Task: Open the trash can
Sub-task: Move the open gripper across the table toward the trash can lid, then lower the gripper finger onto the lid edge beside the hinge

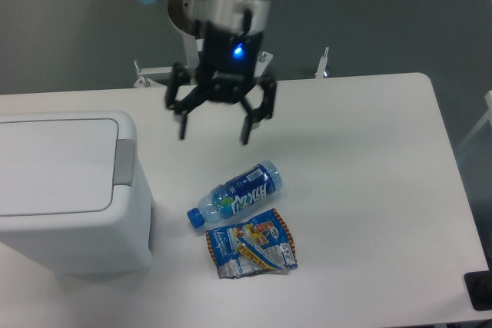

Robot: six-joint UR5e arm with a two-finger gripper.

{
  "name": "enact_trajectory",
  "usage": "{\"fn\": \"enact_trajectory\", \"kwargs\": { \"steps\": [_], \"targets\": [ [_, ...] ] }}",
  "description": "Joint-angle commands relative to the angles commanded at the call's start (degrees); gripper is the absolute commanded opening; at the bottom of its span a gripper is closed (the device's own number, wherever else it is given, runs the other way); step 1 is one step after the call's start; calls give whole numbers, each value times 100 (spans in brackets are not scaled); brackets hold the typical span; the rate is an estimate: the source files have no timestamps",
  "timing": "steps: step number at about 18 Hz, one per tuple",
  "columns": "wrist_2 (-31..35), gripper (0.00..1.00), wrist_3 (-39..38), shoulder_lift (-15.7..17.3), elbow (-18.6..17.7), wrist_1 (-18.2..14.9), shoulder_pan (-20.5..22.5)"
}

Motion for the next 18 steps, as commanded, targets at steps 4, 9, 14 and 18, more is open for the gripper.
{"fn": "enact_trajectory", "kwargs": {
  "steps": [4, 9, 14, 18],
  "targets": [
    [9, 100, 0, -71, -87, 158, -124],
    [9, 100, 9, -132, -61, 167, -246],
    [9, 100, 9, -150, -88, 176, -282],
    [18, 100, 9, -194, -88, 185, -326]
  ]
}}
